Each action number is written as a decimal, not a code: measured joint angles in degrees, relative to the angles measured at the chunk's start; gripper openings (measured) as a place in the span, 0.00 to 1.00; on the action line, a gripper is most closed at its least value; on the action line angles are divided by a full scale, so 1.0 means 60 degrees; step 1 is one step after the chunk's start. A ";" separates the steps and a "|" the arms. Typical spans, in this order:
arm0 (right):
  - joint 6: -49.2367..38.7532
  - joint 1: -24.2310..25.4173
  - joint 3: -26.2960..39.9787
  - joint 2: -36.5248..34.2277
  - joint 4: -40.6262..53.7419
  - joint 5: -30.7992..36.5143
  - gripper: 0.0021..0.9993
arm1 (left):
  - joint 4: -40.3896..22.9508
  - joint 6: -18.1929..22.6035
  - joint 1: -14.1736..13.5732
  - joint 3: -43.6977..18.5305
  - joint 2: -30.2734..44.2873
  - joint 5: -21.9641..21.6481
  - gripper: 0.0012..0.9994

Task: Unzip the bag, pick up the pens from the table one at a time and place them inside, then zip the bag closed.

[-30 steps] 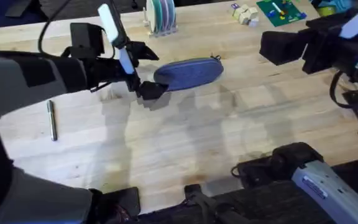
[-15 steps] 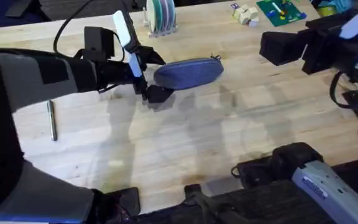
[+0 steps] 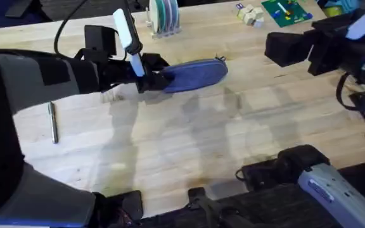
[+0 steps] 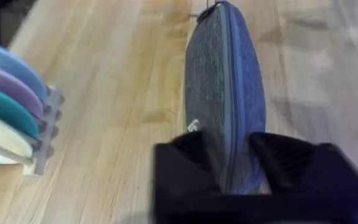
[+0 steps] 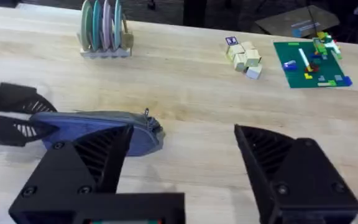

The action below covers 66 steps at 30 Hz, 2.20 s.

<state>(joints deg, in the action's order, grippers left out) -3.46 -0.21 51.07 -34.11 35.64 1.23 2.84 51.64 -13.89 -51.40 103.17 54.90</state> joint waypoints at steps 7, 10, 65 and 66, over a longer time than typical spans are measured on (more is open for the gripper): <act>0.0086 0.0000 0.0000 0.0000 0.0012 -0.0099 1.00 | -0.0002 0.0006 -0.0011 0.0000 0.0001 0.0090 0.04; 0.0240 0.0000 0.0004 -0.0048 0.0003 -0.0204 1.00 | -0.0002 0.0006 -0.0011 0.0000 0.0001 0.0097 0.04; 0.3321 -0.0025 0.0036 -0.8676 -0.3526 -0.2636 0.35 | -0.0004 0.0006 -0.0011 0.0000 0.0001 0.0101 0.04; 0.3317 -0.0025 0.0036 -0.8677 -0.3461 -0.2634 0.28 | -0.0003 0.0006 -0.0011 0.0001 0.0001 0.0101 0.04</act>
<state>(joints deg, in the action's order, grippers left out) 16.44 -0.36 51.29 -86.17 14.87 -14.57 2.83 51.68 -13.96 -51.39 103.18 55.51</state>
